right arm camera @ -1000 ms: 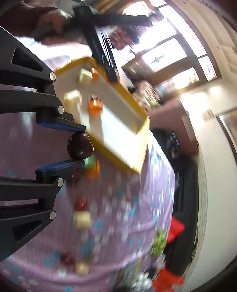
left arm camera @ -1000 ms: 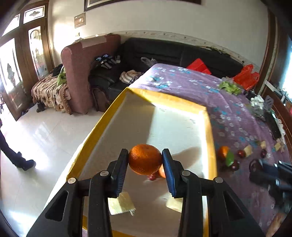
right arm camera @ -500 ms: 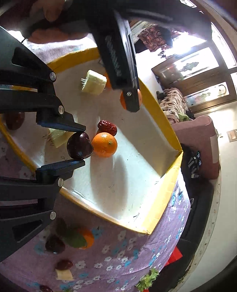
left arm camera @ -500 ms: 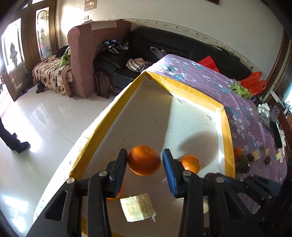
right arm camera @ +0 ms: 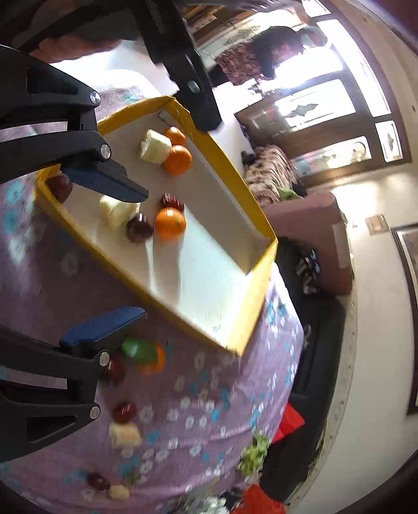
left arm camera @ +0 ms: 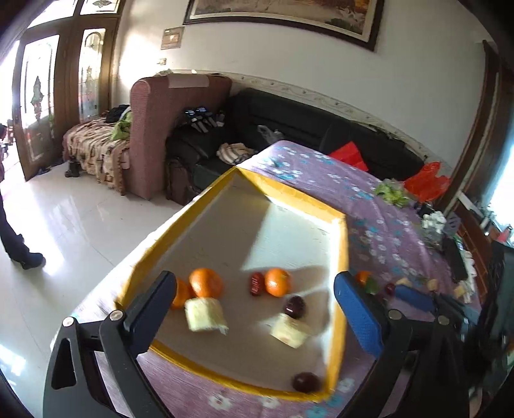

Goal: Organize fruits
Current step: 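Grasp a pale cube with the right gripper while the left grasps a leafy mandarin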

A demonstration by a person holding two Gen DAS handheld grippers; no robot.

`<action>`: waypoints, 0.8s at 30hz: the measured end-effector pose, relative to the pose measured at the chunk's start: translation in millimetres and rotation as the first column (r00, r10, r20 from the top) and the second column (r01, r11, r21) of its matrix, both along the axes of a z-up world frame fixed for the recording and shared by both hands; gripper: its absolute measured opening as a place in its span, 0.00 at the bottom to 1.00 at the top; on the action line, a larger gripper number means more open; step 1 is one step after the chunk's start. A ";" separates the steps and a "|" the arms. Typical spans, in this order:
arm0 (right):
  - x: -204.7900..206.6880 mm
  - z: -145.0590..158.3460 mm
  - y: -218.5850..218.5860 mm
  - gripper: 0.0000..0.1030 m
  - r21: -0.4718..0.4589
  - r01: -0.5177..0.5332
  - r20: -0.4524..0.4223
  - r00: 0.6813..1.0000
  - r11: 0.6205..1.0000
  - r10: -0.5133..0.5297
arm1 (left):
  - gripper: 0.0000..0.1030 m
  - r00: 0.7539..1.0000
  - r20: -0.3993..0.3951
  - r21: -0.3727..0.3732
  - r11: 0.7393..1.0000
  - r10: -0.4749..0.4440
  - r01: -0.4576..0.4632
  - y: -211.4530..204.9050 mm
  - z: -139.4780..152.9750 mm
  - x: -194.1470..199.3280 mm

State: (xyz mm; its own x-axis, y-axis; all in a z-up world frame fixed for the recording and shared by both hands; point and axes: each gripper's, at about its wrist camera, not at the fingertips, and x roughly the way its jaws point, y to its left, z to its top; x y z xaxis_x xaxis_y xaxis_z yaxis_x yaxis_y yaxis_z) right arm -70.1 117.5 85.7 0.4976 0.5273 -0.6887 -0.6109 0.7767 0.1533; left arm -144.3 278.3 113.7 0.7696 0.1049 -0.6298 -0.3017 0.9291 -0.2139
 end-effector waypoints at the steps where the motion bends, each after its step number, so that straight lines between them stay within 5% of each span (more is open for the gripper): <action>1: 2.8 3.7 -12.7 0.71 0.005 0.027 0.005 1.000 1.000 -0.027 | 0.95 1.000 -0.001 0.002 1.000 -0.009 0.009 -7.1 0.7 -1.2; 9: 43.6 11.7 -143.5 0.71 0.014 0.327 -0.004 0.945 0.945 -0.327 | 0.95 0.996 -0.013 0.074 0.993 -0.090 0.090 -53.7 1.9 -2.9; 13: 63.3 2.6 -184.2 0.71 0.028 0.409 -0.052 0.912 0.912 -0.407 | 0.95 0.989 -0.045 0.043 0.989 -0.143 0.145 -68.6 -9.2 6.2; 24: 104.5 -51.3 -138.2 0.66 -0.047 0.308 -0.150 0.938 0.950 -0.311 | 0.95 0.975 -0.104 0.072 0.976 -0.195 0.203 -93.1 -21.6 24.9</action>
State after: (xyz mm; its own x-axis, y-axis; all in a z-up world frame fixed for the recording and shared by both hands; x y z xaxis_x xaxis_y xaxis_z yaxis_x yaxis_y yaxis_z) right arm 34.4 -20.7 34.4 0.5207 0.3480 -0.7796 -0.3101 0.9279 0.2070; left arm -119.5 185.2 92.1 0.7167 0.0097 -0.6974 -0.1239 0.9858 -0.1136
